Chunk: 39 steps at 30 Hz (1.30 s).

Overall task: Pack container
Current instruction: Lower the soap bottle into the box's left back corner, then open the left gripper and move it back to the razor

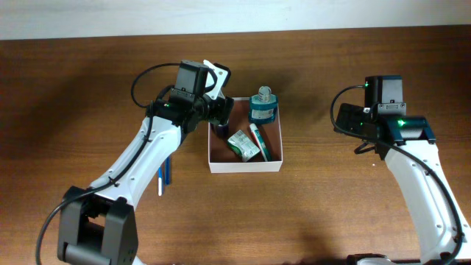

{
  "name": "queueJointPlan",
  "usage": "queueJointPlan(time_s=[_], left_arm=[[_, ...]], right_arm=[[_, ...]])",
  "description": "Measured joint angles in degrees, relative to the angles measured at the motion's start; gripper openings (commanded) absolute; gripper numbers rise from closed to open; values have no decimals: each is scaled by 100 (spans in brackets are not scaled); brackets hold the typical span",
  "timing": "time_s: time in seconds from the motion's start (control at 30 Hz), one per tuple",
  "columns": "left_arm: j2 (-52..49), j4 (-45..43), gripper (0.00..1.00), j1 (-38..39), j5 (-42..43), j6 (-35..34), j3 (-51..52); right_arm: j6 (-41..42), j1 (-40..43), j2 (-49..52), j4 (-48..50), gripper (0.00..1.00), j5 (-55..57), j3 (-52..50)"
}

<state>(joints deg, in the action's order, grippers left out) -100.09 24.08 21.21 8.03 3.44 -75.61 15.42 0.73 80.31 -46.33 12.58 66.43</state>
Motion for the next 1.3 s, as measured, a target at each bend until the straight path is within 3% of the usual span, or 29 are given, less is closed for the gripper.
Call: queueJointPlan(time_s=[0.27, 0.6, 0.73, 0.97, 1.1, 1.2, 1.3], left_arm=[[251, -15, 73, 0, 0, 2, -4], [1797, 136, 73, 0, -361, -68, -166], [2118, 752, 73, 0, -1316, -494, -240], [2024, 2326, 75, -129, -2599, -1915, -199], [1891, 2542, 64, -271, -2793, -2483, 17], [1692, 2559, 44, -354, -2778, -2728, 273], [1443, 2570, 41, -407, -2682, -2815, 483]], right_arm=[[-4, 0, 0, 0, 99, 0, 0], [-4, 0, 0, 0, 99, 0, 0], [-7, 0, 0, 0, 99, 0, 0], [-4, 0, 0, 0, 99, 0, 0], [-7, 0, 0, 0, 99, 0, 0], [-7, 0, 0, 0, 99, 2, 0], [-7, 0, 0, -2, 99, 0, 0]])
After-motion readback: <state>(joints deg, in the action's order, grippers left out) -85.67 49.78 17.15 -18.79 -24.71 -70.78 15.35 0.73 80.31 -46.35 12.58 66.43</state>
